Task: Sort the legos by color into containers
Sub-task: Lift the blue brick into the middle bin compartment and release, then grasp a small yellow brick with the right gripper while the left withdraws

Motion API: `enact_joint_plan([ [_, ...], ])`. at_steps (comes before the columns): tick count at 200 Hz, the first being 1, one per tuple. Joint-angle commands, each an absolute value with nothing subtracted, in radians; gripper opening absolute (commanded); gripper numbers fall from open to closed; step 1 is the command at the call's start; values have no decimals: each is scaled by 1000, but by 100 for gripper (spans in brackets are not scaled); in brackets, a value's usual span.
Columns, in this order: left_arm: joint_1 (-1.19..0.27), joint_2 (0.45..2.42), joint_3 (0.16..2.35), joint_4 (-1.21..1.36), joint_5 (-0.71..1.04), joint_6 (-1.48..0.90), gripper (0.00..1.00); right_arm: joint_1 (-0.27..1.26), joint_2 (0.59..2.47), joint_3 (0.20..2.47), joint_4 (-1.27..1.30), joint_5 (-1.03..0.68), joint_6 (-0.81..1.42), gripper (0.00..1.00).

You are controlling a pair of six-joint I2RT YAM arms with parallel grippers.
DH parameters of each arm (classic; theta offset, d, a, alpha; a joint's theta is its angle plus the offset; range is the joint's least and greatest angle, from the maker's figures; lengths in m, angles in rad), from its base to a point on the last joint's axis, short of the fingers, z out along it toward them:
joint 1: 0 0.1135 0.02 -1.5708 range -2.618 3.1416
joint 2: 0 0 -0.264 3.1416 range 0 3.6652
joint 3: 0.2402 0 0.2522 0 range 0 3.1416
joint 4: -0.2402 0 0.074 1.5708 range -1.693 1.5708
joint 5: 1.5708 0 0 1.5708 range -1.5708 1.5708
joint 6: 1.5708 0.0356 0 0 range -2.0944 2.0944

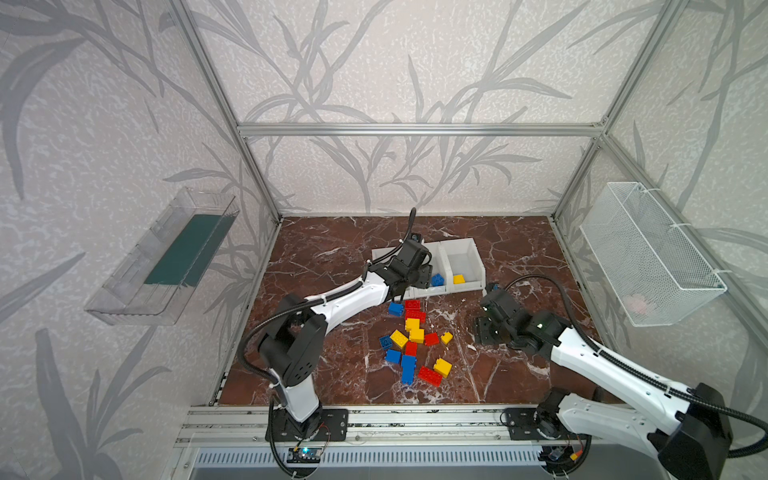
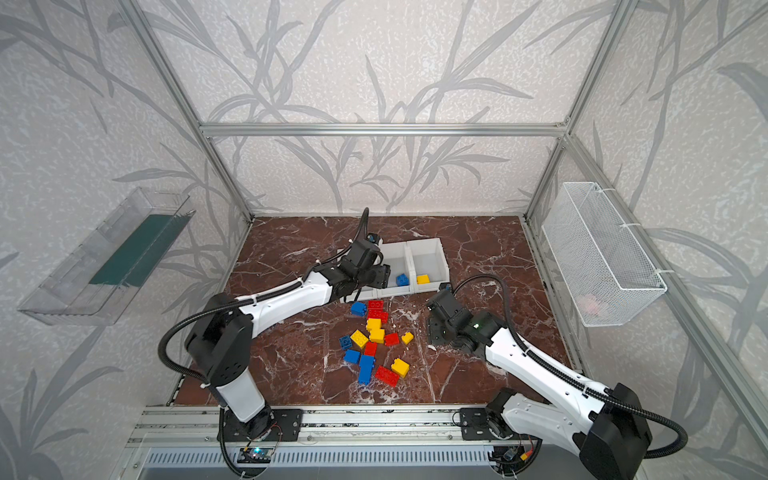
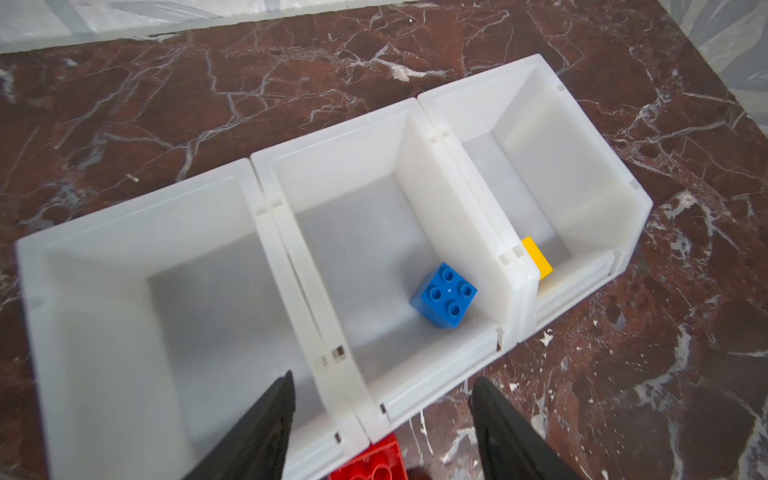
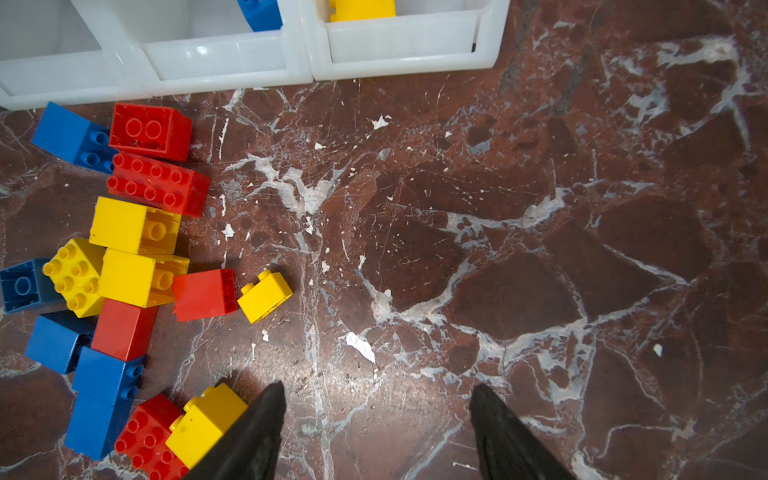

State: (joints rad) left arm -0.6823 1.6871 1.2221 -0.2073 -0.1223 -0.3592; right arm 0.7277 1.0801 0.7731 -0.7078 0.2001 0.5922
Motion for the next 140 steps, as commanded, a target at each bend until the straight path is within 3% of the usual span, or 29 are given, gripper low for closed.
enact_joint_plan([
  [1, -662, 1573, 1122, -194, -149, -387, 71, 735, 1111, 793, -699, 146, 567, 71],
  [73, -610, 1218, 760, -231, -225, -513, 71, 799, 1334, 831, -608, 48, 479, 69],
  [140, -603, 1052, 628, -272, -259, -586, 72, 853, 1543, 909, -542, 17, 437, 65],
])
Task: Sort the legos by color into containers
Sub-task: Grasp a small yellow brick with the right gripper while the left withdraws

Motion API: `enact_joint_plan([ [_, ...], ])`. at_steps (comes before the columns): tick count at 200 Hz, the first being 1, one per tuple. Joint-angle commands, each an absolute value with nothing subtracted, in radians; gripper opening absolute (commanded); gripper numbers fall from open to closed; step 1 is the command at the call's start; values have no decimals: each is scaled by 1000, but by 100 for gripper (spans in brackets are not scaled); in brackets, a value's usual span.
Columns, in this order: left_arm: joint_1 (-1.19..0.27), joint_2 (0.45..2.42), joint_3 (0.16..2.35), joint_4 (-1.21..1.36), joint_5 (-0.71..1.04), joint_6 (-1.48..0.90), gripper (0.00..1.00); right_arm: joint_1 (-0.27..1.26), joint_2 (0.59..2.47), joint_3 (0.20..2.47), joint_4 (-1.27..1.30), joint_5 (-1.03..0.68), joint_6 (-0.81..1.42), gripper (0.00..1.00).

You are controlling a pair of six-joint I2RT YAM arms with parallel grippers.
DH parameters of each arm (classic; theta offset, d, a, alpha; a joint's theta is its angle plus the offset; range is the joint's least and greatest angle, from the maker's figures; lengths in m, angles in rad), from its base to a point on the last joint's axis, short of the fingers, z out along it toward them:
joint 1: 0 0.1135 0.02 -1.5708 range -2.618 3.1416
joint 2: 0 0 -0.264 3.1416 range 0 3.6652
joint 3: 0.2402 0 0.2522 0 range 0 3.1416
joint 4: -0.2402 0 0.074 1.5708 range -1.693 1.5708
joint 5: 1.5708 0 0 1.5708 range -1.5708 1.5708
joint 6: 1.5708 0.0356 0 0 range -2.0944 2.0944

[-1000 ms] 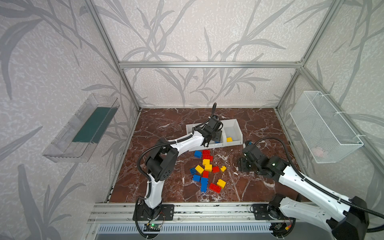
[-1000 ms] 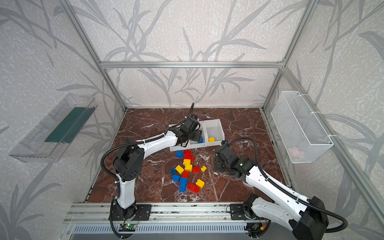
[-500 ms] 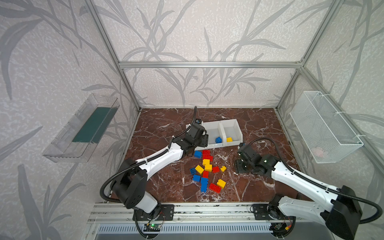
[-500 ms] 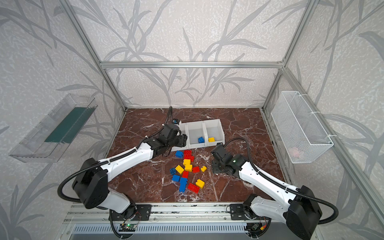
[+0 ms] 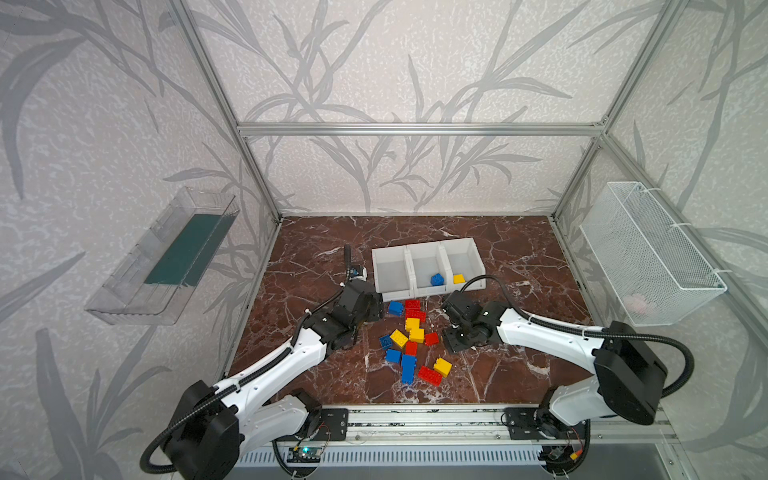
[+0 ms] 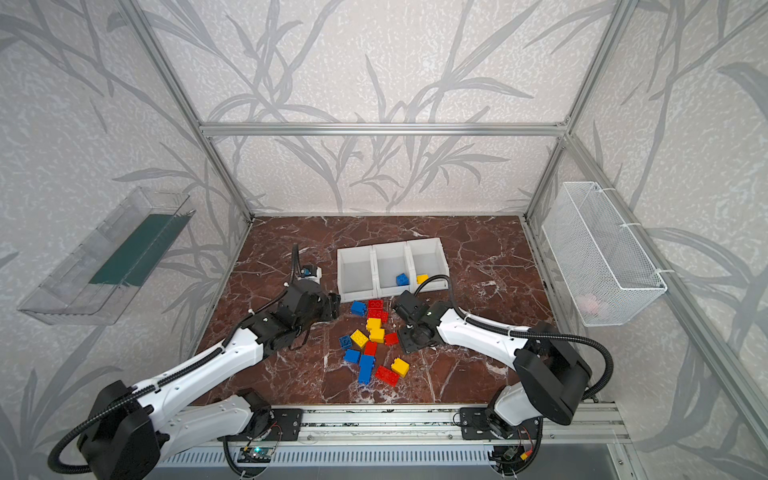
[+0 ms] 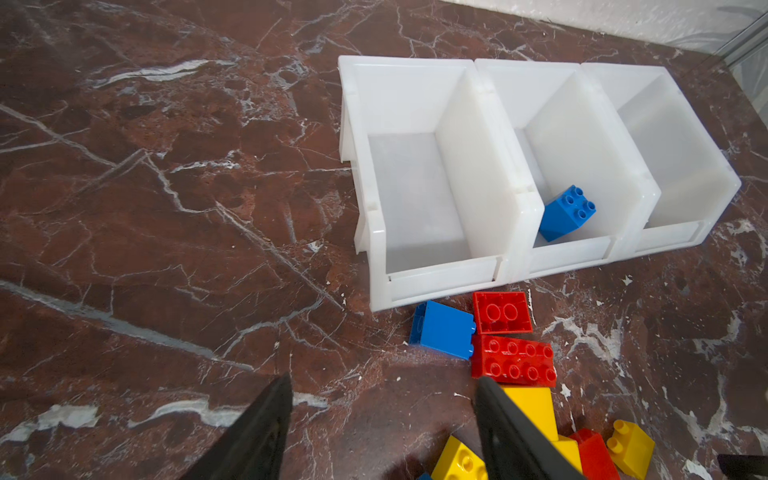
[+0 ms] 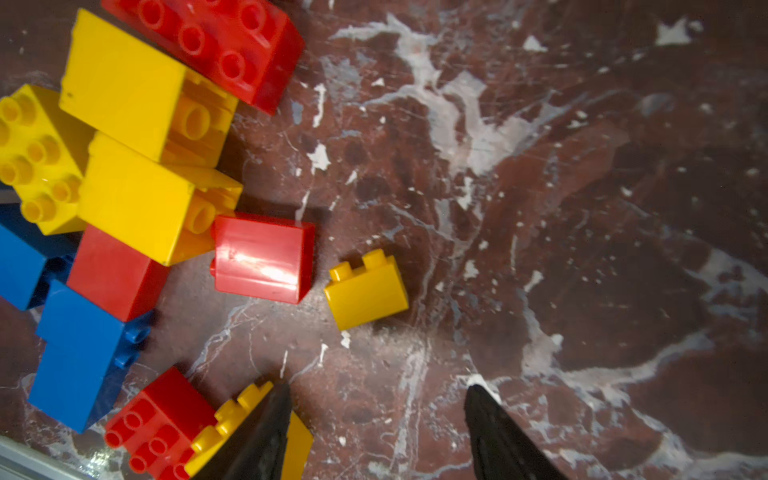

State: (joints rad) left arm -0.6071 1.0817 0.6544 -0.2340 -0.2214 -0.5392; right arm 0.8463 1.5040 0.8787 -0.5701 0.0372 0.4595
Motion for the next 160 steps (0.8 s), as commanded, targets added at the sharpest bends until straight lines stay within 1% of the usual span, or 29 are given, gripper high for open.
enact_joint_plan([
  [1, -603, 1051, 627, -273, -259, -587, 72, 853, 1545, 910, -543, 16, 436, 65],
  [58, -604, 1007, 593, -281, -253, -617, 72, 852, 1648, 965, -584, 88, 421, 59],
  [108, -603, 1003, 583, -279, -243, -630, 72, 853, 1697, 995, -583, 106, 395, 54],
  [160, -604, 997, 575, -277, -238, -638, 72, 853, 1739, 1012, -591, 118, 390, 43],
])
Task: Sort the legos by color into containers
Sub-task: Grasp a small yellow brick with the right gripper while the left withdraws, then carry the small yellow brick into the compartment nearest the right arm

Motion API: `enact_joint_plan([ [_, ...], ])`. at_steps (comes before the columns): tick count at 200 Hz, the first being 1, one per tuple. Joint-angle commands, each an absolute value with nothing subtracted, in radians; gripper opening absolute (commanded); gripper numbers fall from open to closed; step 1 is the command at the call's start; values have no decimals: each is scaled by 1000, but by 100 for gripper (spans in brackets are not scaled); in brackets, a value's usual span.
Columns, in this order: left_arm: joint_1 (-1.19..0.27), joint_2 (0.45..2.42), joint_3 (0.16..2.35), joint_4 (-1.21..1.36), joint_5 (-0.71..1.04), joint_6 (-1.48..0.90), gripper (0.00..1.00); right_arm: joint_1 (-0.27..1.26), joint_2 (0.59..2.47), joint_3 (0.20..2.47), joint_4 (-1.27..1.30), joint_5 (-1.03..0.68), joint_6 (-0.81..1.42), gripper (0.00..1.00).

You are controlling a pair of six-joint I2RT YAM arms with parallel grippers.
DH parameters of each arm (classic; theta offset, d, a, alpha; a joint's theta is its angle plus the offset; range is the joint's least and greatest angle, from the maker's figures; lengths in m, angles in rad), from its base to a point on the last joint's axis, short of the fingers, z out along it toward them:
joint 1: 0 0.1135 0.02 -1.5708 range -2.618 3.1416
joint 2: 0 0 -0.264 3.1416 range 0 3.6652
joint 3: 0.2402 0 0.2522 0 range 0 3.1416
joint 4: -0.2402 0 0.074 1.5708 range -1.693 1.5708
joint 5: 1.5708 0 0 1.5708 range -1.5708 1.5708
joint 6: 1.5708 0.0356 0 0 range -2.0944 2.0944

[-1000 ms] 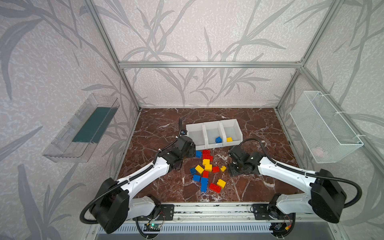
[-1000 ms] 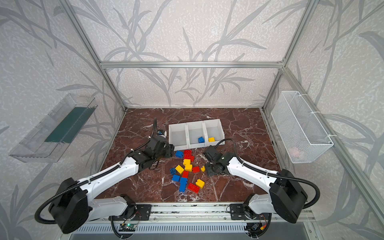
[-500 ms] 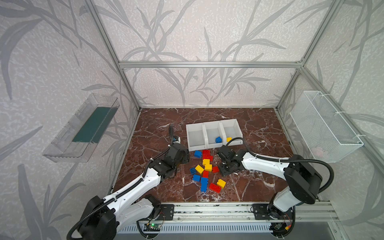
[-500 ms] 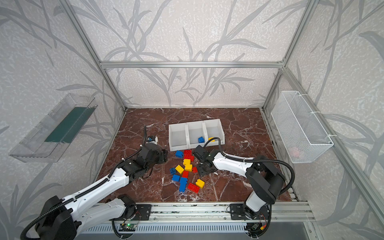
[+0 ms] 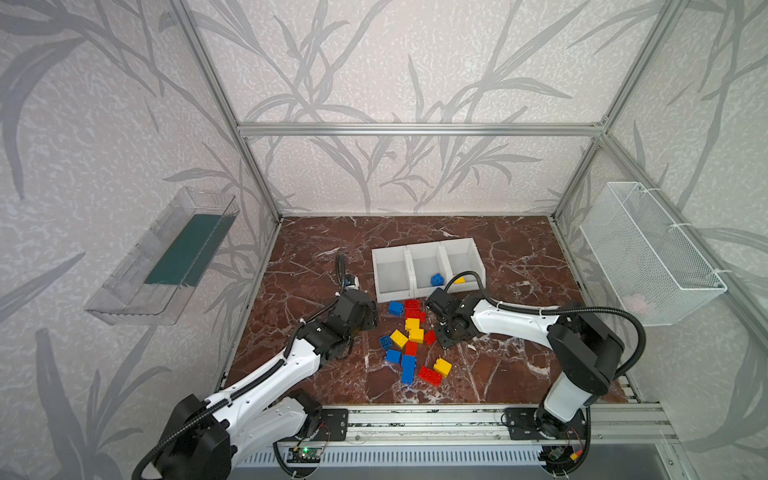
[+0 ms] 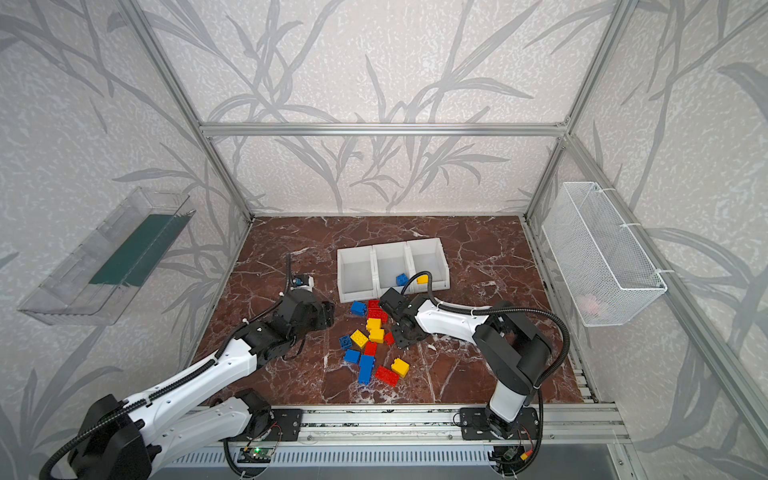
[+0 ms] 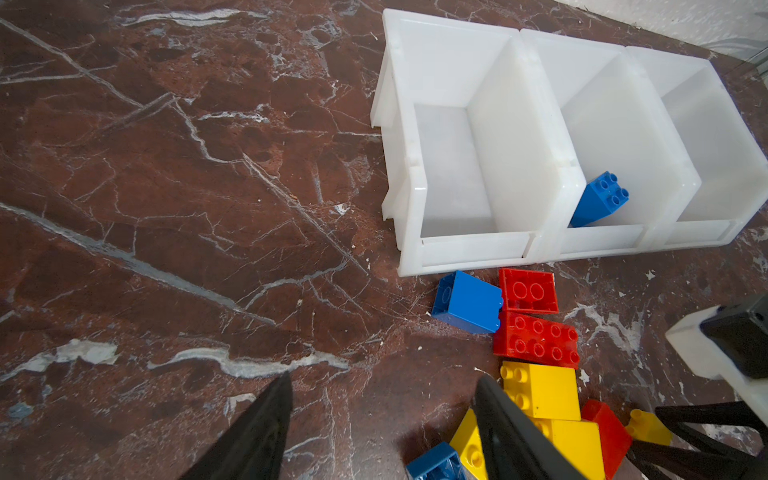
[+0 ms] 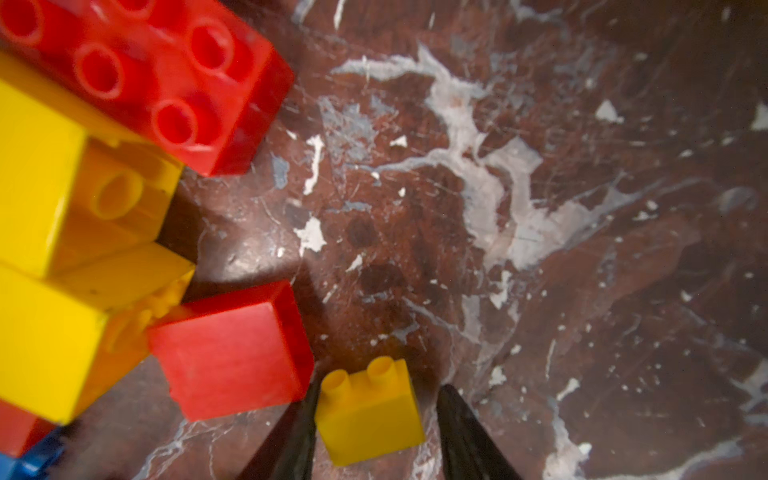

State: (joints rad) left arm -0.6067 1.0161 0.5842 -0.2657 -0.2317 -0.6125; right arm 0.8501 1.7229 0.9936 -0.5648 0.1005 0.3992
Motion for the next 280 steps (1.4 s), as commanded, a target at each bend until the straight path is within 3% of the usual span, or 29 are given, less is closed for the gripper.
enact_joint_plan([
  [1, -603, 997, 575, -277, -238, -638, 72, 853, 1739, 1012, -590, 118, 389, 42],
  [75, -604, 963, 566, -288, -249, -641, 72, 853, 1713, 1028, -617, 130, 382, 35],
  [96, -604, 959, 571, -298, -250, -636, 72, 843, 1632, 1079, -677, 179, 349, 34],
  [138, -604, 947, 561, -297, -240, -638, 72, 668, 1579, 1264, -750, 184, 203, 34],
  [196, -606, 938, 552, -301, -177, -643, 72, 422, 1755, 1470, -709, 86, 193, 34],
  [261, -604, 905, 522, -301, -181, -664, 71, 393, 1892, 1554, -715, 84, 201, 34],
  [280, -605, 905, 522, -304, -179, -660, 71, 391, 1894, 1552, -710, 86, 208, 40],
])
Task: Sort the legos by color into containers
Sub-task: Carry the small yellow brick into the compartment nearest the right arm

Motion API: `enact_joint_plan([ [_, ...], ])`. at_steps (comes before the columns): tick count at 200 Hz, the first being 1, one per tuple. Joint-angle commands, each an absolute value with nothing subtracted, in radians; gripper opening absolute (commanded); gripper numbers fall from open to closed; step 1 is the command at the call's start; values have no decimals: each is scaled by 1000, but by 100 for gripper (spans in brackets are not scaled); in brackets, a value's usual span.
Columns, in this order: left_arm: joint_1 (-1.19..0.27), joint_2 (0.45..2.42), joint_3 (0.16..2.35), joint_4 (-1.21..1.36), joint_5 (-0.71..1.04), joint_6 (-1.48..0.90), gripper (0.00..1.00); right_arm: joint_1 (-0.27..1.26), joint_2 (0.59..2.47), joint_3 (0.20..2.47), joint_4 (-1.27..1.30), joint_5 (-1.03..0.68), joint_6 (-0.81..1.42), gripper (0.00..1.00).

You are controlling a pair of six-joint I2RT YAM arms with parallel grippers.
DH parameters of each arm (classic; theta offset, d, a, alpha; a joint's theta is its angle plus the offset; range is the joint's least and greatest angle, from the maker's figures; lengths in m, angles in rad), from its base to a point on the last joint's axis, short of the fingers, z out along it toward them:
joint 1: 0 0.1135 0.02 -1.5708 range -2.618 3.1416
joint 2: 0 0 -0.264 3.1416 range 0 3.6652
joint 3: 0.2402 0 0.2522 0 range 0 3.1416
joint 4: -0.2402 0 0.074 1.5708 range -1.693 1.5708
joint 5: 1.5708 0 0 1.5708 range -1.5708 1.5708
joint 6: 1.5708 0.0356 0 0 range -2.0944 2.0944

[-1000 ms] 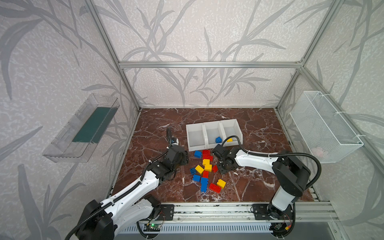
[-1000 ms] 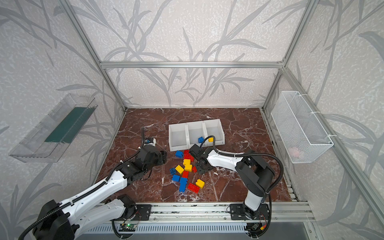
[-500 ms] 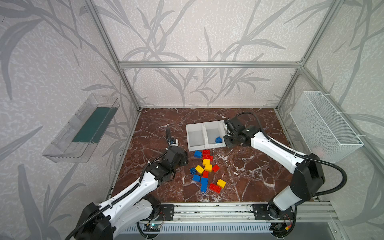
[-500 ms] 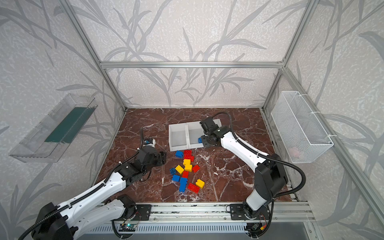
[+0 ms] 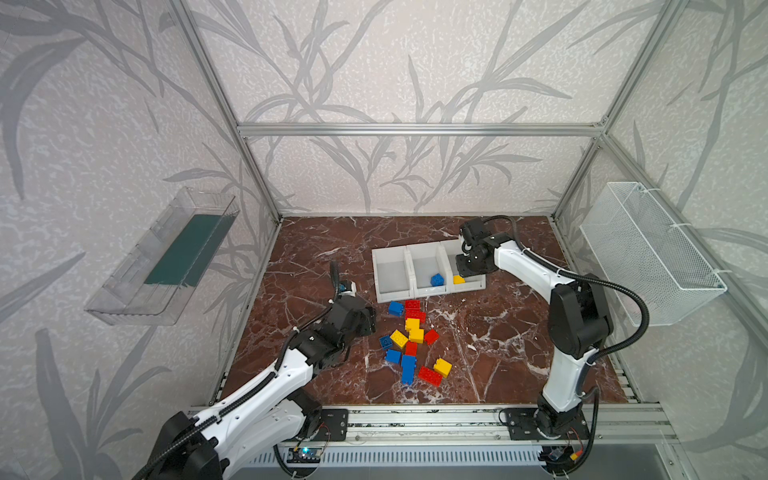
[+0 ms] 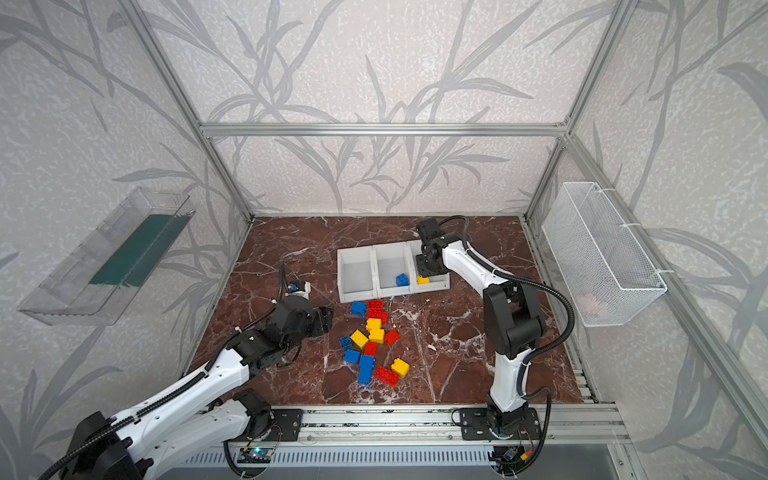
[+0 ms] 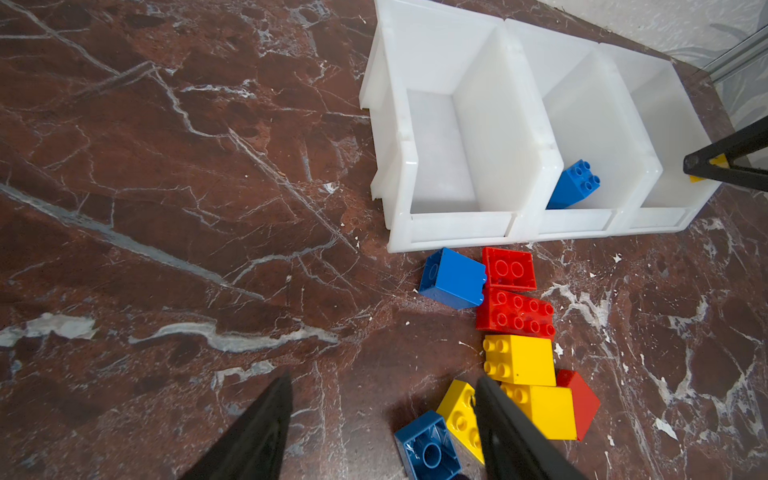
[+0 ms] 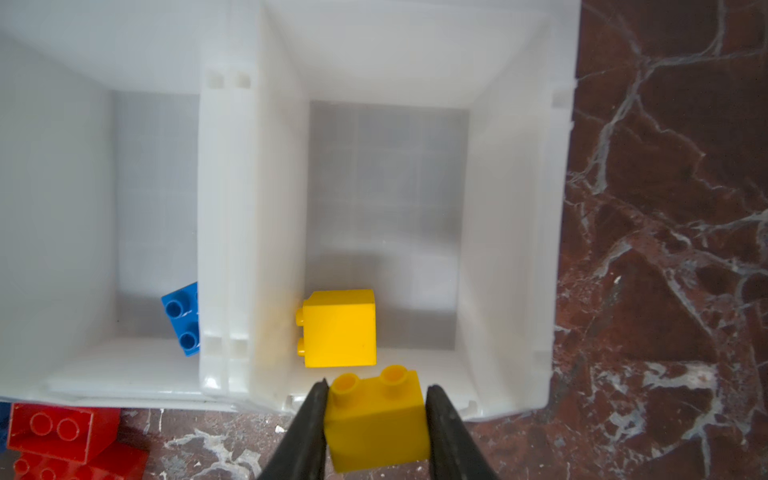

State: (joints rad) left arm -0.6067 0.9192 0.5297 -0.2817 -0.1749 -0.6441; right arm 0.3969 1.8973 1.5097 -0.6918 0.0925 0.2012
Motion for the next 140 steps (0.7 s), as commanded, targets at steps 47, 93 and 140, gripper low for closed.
enact_joint_plan([
  [47, -606, 911, 520, -306, -170, -660, 71, 390, 1887, 1557, -712, 82, 207, 48],
  [93, -608, 912, 520, -302, -154, -653, 71, 389, 1835, 1547, -715, 68, 216, 53],
  [140, -620, 934, 526, -296, -127, -646, 71, 391, 1671, 1424, -700, 10, 228, 54],
])
